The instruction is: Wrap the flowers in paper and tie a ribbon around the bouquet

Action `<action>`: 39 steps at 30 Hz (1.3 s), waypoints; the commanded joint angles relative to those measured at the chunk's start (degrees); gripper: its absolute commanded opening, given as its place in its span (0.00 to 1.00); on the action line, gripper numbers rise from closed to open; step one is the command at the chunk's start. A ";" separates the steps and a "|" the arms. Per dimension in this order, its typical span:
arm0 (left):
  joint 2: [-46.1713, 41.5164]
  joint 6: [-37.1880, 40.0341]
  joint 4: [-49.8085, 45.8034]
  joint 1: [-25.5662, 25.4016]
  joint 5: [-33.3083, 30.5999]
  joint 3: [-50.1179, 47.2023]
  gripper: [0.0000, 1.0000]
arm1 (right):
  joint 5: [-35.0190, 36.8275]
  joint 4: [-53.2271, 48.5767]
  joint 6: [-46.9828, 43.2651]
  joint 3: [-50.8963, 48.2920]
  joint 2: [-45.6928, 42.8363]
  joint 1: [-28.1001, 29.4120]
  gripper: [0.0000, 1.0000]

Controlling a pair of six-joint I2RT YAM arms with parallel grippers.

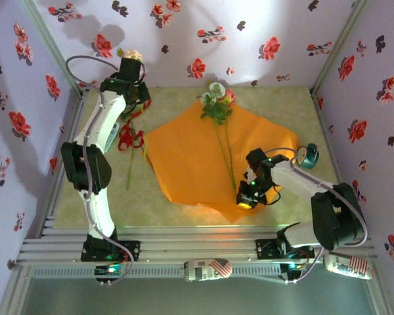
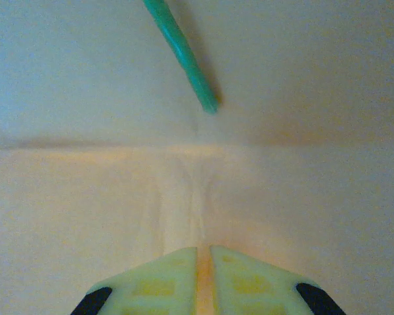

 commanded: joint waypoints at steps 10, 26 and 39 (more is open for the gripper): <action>0.84 -21.02 24.51 -17.51 19.44 -12.87 0.00 | 6.76 0.40 5.04 -5.30 0.76 1.09 0.13; 8.51 -33.95 40.73 -24.60 19.91 -27.06 0.08 | 9.42 2.30 5.57 -4.18 -0.49 1.00 0.21; -2.36 -16.84 5.80 -18.34 8.32 -15.87 0.69 | 14.79 0.58 5.02 0.40 -4.63 0.98 0.40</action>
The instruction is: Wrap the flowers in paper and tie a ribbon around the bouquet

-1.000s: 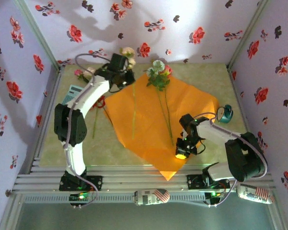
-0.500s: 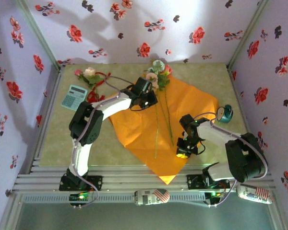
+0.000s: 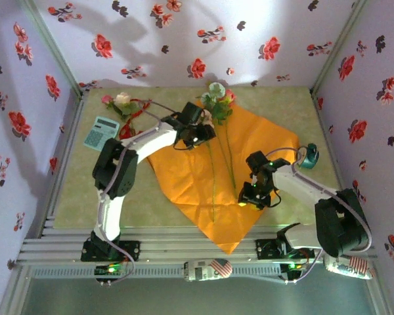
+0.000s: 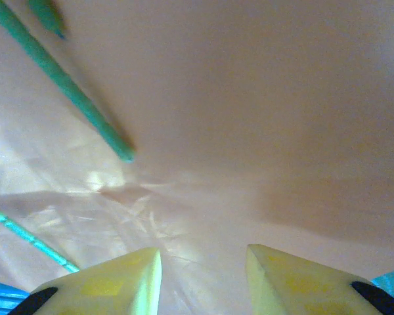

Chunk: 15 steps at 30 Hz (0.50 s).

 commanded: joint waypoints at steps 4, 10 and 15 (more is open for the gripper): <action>-7.43 14.44 -19.62 11.54 -9.70 6.53 0.63 | 4.94 -0.27 -1.05 4.16 -1.86 0.10 0.40; -1.12 28.83 -28.79 23.38 -16.78 12.58 0.25 | 4.36 3.33 -3.29 7.37 -1.24 0.10 0.40; 4.71 37.63 -33.82 27.37 -15.62 13.72 0.16 | 3.87 3.43 -4.98 10.15 1.19 0.04 0.40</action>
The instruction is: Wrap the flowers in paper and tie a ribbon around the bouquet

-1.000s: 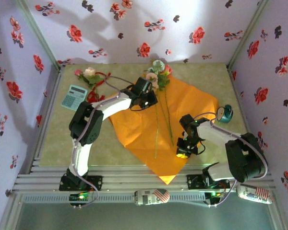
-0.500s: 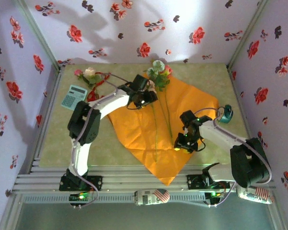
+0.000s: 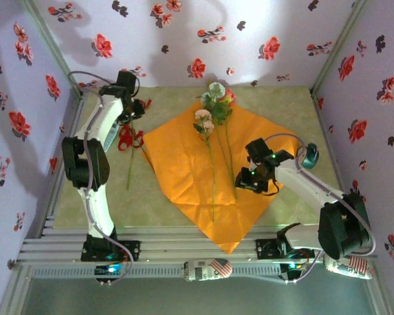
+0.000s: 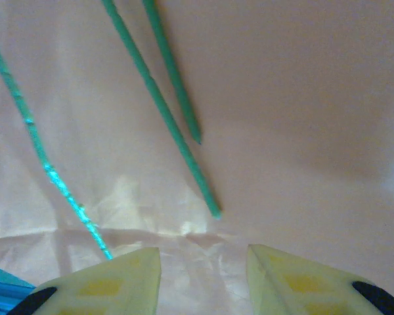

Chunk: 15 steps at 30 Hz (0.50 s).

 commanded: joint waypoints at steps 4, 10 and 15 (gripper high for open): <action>1.62 14.71 -6.94 -0.44 0.43 -7.10 0.24 | 0.87 0.60 -2.36 3.57 2.95 -0.29 0.40; 1.38 15.29 -6.80 -0.44 -0.28 -13.95 0.34 | 0.22 2.41 -1.34 4.33 4.04 -0.34 0.41; 4.60 16.19 -6.14 0.08 -1.47 -14.08 0.35 | -0.35 2.51 -1.33 4.90 4.62 -0.34 0.41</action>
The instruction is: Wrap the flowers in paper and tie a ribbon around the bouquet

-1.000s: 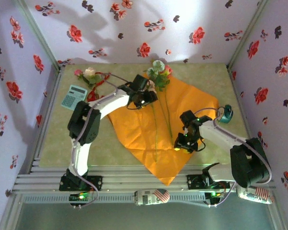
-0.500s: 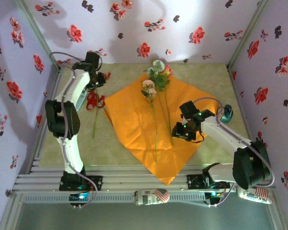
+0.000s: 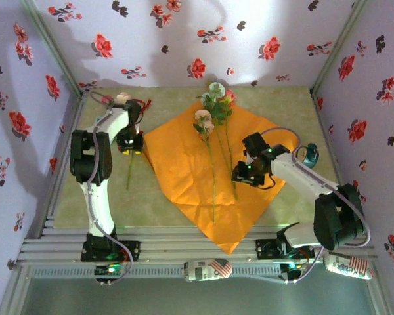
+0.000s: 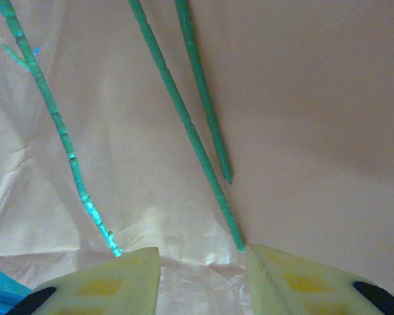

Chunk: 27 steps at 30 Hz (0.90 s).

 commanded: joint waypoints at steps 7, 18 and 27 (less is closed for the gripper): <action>4.90 2.94 1.42 0.60 -1.28 0.38 0.27 | -0.33 -0.05 -0.31 2.07 0.58 -0.26 0.41; -5.23 -1.13 -1.95 -2.77 -11.53 4.51 0.00 | 1.06 0.19 -0.29 1.89 -0.27 -0.26 0.40; -14.48 -8.27 -6.15 -11.72 -13.17 17.58 0.00 | 4.15 0.24 -0.38 2.23 -0.63 -0.66 0.38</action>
